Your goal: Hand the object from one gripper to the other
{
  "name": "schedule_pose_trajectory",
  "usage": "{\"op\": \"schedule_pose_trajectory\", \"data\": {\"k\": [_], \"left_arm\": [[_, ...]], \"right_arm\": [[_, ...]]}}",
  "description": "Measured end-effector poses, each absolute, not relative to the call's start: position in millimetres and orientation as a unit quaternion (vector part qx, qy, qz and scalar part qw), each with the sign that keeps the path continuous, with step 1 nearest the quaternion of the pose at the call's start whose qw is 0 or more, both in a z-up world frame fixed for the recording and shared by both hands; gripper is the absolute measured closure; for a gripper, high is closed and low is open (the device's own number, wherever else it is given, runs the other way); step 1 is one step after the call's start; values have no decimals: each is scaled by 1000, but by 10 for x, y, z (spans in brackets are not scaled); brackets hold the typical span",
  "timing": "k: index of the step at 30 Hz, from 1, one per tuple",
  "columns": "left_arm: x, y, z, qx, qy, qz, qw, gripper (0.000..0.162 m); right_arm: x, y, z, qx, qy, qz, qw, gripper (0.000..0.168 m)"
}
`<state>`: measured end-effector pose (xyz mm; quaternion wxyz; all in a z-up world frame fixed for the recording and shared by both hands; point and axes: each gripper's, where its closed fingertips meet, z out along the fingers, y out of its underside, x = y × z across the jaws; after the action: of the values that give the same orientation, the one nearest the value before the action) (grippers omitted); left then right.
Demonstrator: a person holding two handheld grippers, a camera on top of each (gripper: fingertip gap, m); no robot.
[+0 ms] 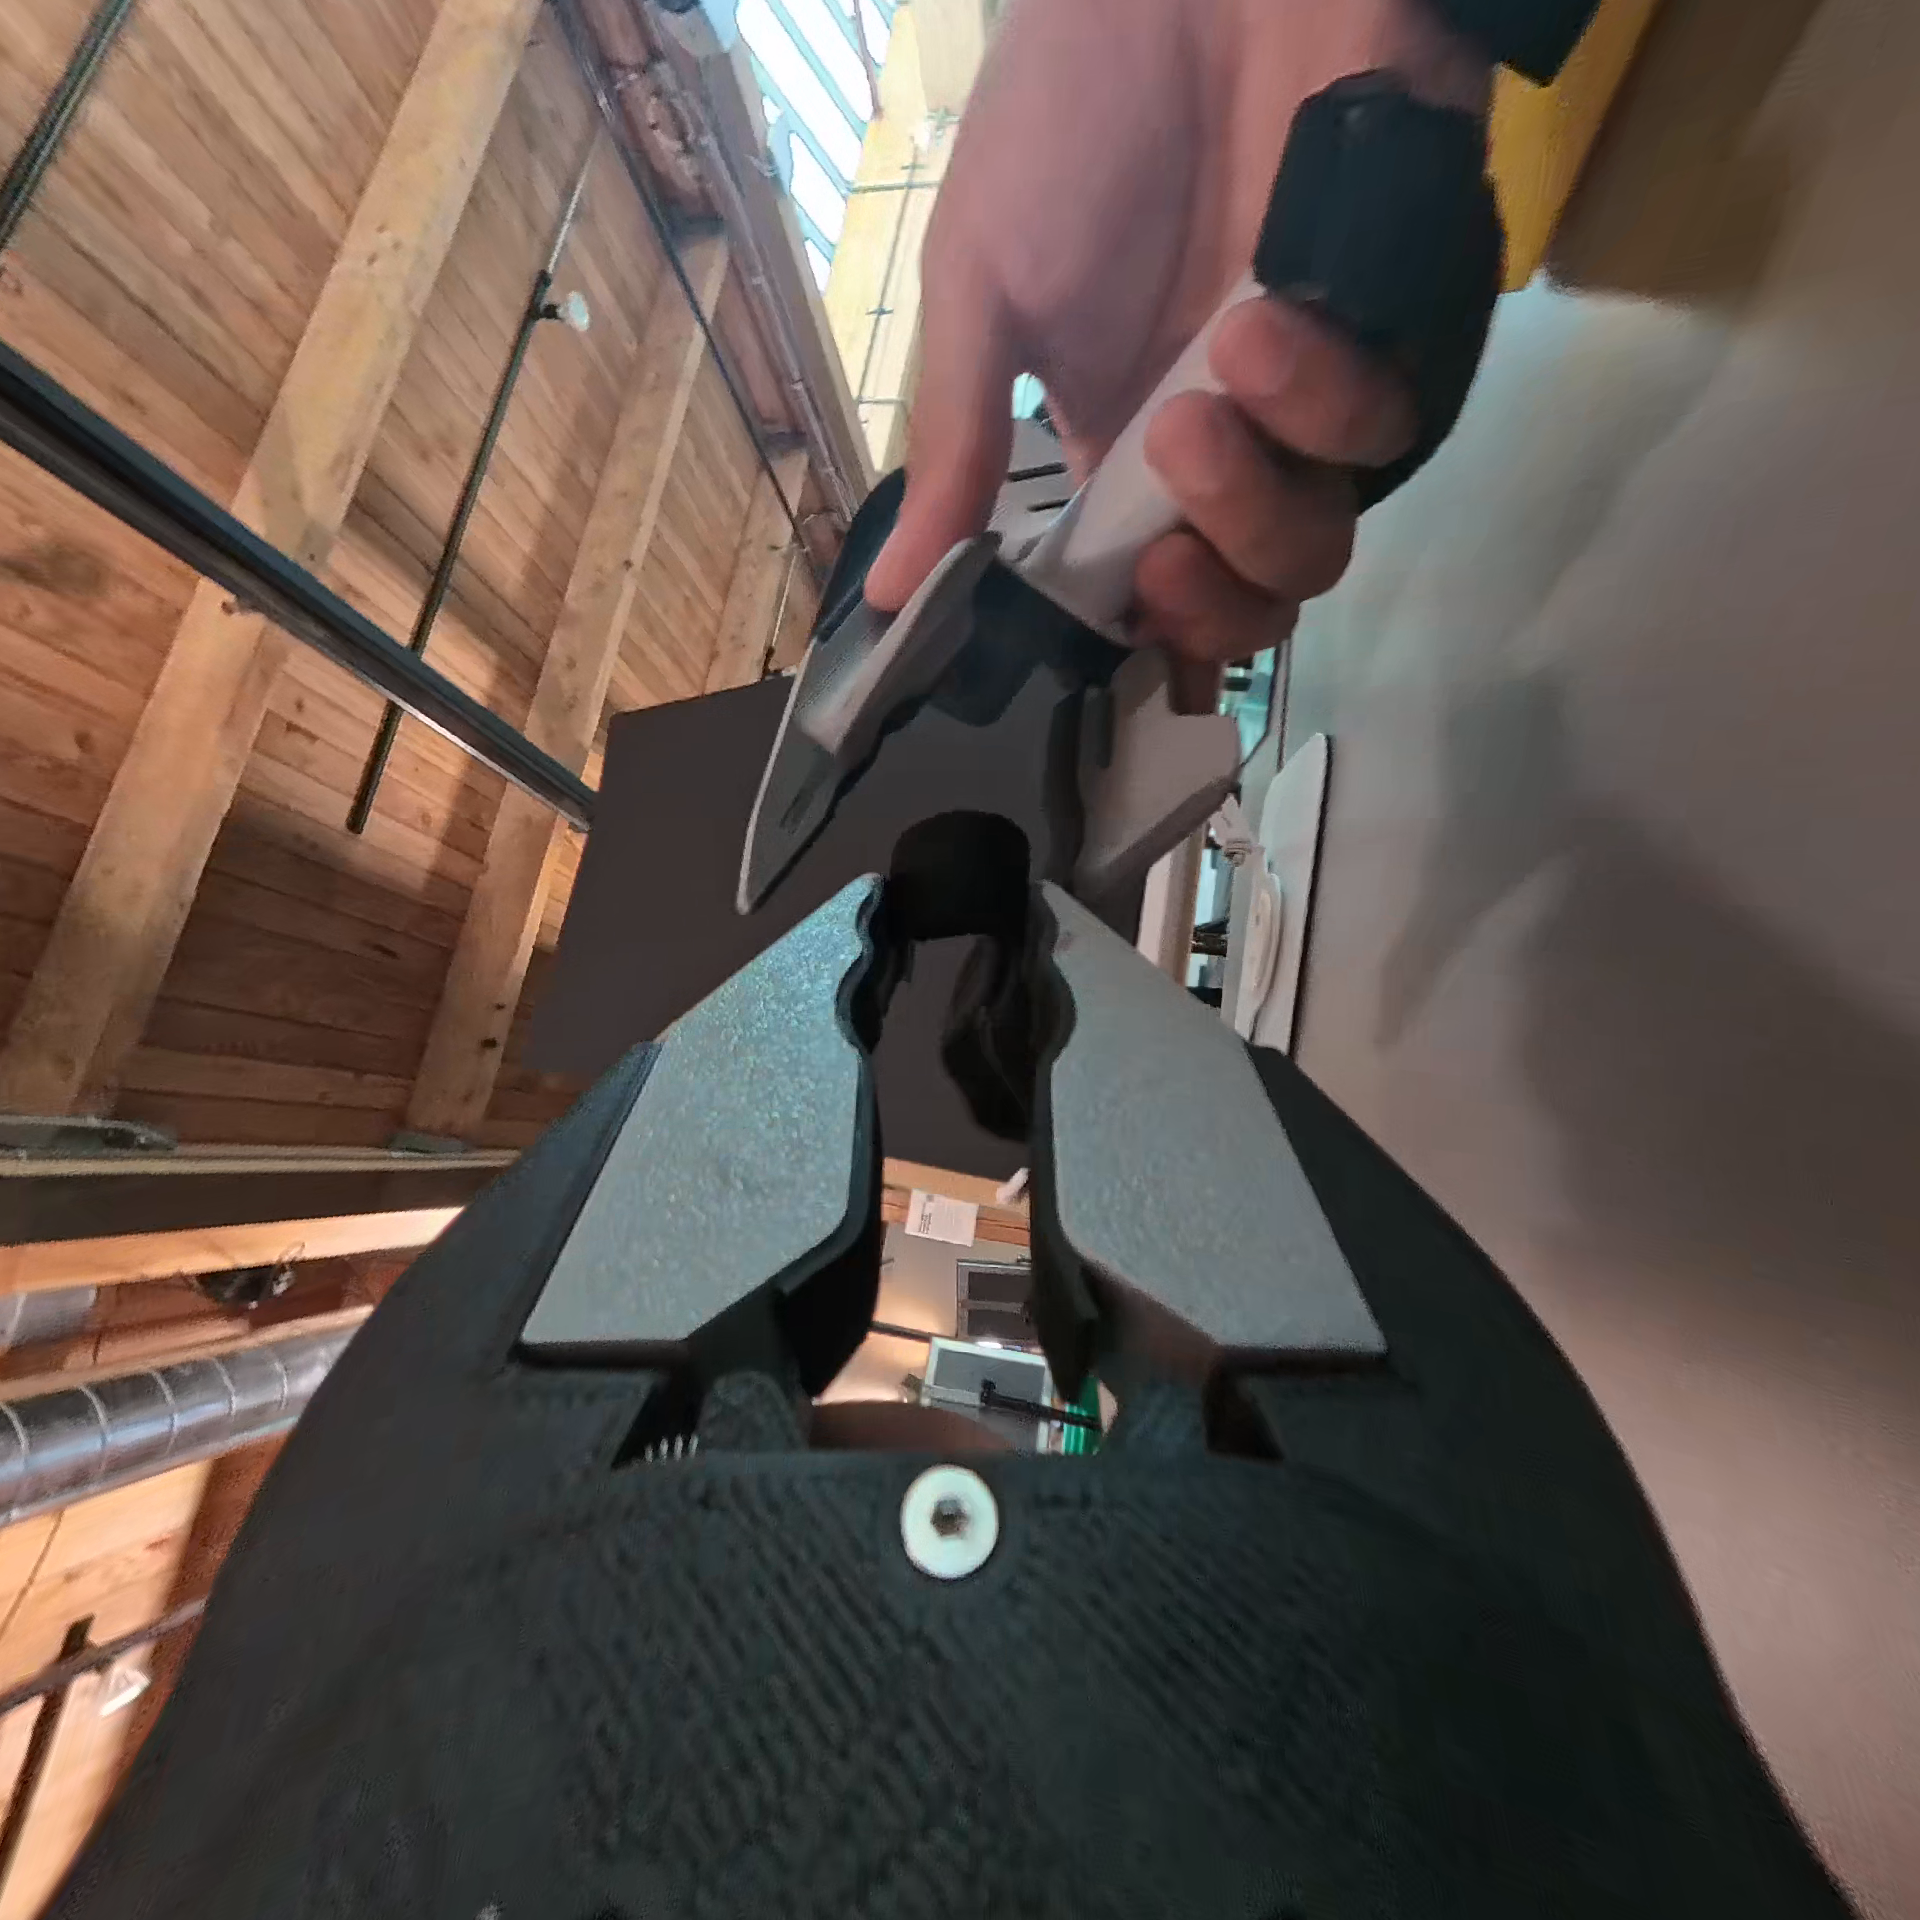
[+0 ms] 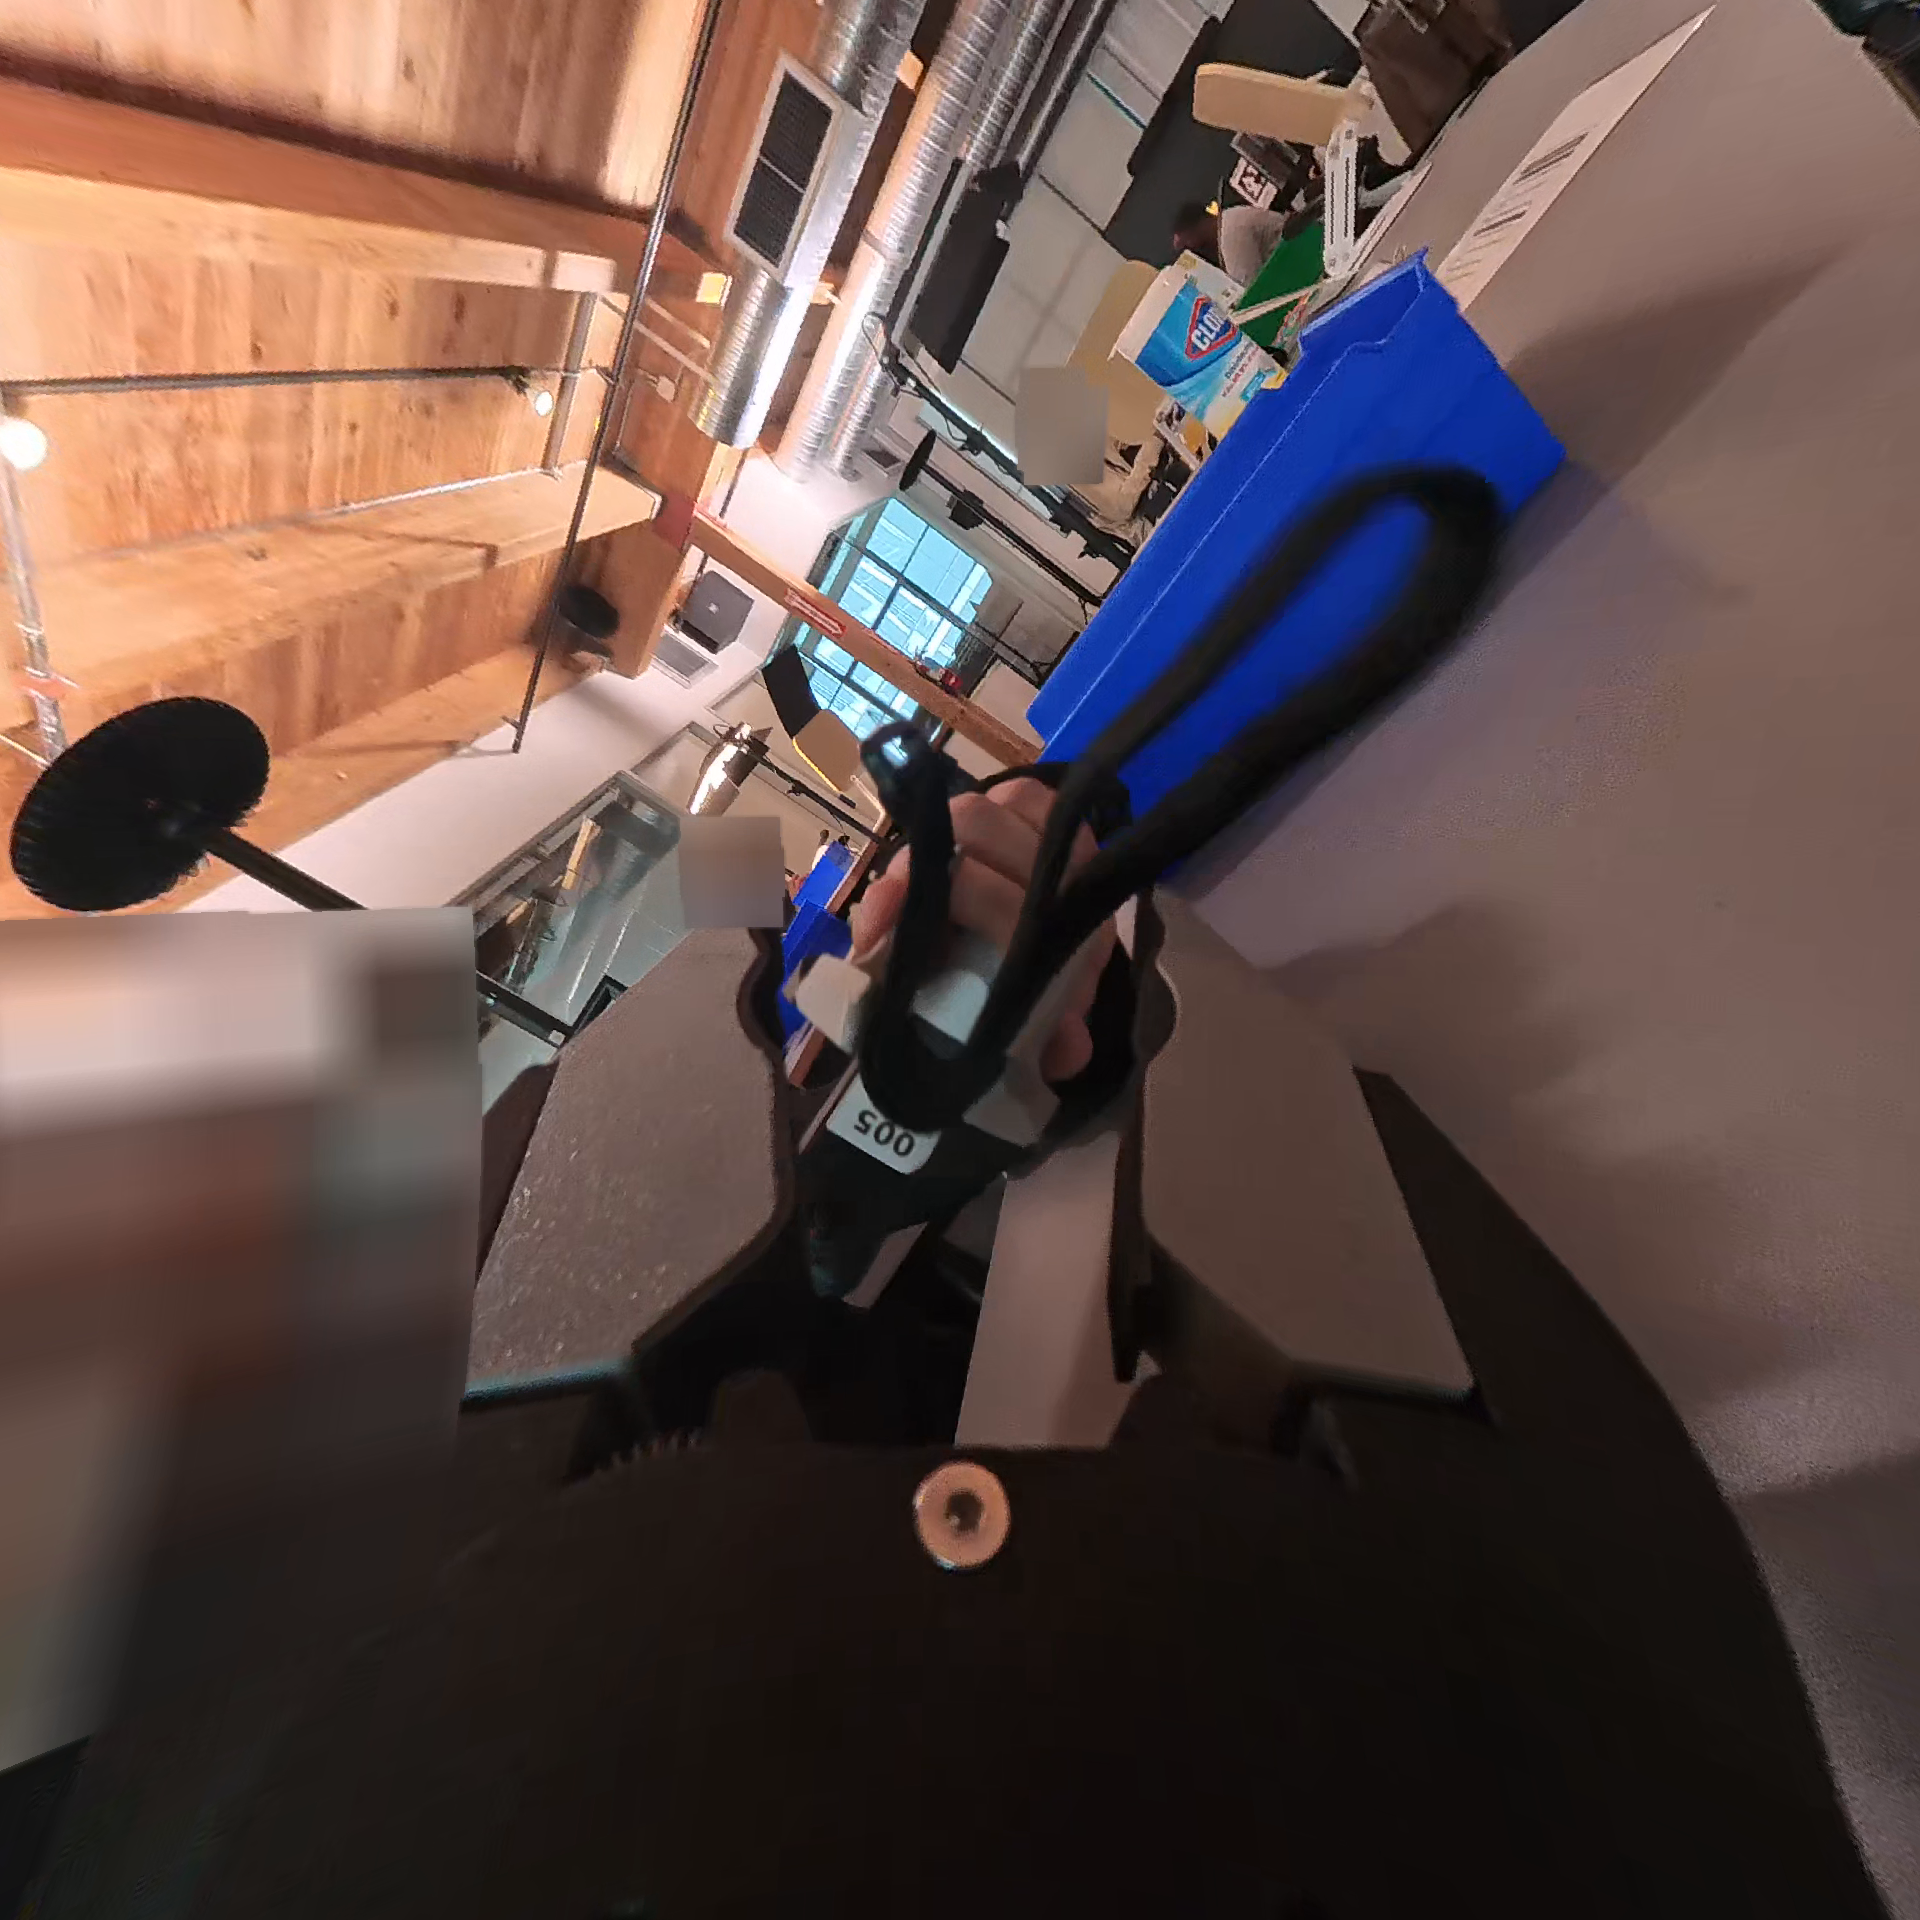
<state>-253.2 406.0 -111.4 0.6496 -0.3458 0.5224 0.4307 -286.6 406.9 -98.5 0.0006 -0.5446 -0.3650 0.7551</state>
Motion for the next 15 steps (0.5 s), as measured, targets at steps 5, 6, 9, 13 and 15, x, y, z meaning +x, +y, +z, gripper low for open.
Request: {"op": "schedule_pose_trajectory", "data": {"k": [5, 6, 9, 13, 15], "left_arm": [[-2432, 4129, -1314, -350, 550, 433, 623, 135], [-2418, 4133, -1341, -354, 552, 424, 624, 134], [-2404, 4119, -1317, -370, 540, 400, 642, 133], [-2446, 4067, -1170, -453, 474, 249, 713, 134], [-2519, 4071, -1139, -504, 441, 148, 728, 131]], "right_arm": [[-2869, 4018, -999, -537, -389, 749, 7, 141], [-2876, 3999, -1037, -542, -405, 736, 17, 149], [-2893, 4054, -1070, -552, -441, 703, 77, 161], [-2804, 4288, -843, -534, -442, 694, 194, 164], [-2752, 4345, -794, -525, -476, 656, 260, 163]]}}
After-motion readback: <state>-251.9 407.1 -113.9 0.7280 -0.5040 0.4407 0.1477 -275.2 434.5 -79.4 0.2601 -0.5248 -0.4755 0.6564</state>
